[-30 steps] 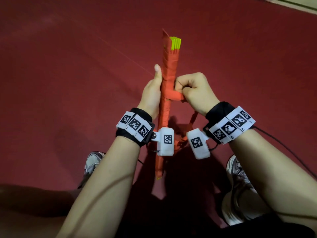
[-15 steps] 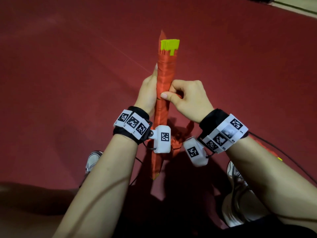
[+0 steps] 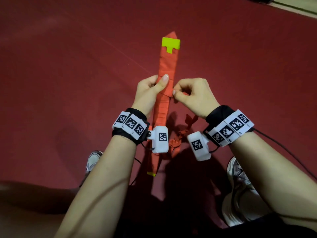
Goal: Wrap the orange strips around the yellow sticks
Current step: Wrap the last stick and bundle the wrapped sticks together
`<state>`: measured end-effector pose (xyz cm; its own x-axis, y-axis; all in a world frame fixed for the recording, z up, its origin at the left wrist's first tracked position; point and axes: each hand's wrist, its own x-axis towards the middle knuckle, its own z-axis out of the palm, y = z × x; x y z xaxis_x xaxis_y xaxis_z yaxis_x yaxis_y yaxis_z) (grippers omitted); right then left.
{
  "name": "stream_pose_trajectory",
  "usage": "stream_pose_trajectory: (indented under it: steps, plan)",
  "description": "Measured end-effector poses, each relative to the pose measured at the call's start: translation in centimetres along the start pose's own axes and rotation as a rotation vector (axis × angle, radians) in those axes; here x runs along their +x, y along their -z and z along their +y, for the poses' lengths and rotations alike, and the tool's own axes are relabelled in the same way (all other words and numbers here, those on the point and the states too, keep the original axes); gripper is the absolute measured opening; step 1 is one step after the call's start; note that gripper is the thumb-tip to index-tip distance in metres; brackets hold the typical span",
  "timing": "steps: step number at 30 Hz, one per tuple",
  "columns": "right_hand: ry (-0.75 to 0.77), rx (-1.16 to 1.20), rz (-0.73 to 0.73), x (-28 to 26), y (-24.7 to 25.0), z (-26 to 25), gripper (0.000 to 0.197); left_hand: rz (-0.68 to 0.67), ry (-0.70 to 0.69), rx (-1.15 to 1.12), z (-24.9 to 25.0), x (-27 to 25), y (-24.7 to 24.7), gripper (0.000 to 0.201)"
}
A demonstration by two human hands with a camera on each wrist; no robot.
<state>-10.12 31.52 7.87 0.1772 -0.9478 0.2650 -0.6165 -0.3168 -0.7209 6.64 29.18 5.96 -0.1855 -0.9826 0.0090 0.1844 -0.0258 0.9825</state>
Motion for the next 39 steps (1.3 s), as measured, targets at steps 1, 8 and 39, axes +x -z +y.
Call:
stream_pose_trajectory:
  steps: [1,8,39]
  plan:
    - [-0.017,0.002,-0.003,0.1,0.2,0.1,0.017,0.006,0.0,0.011,-0.1,0.0,0.1,0.027]
    - [0.021,-0.013,-0.007,0.2,0.7,0.1,0.019,0.019,0.03,-0.012,0.0,0.3,-0.5,0.035]
    - [-0.191,0.68,-0.051,-0.5,-2.7,1.9,0.006,-0.249,0.281,-0.54,1.1,-0.1,-1.2,0.042]
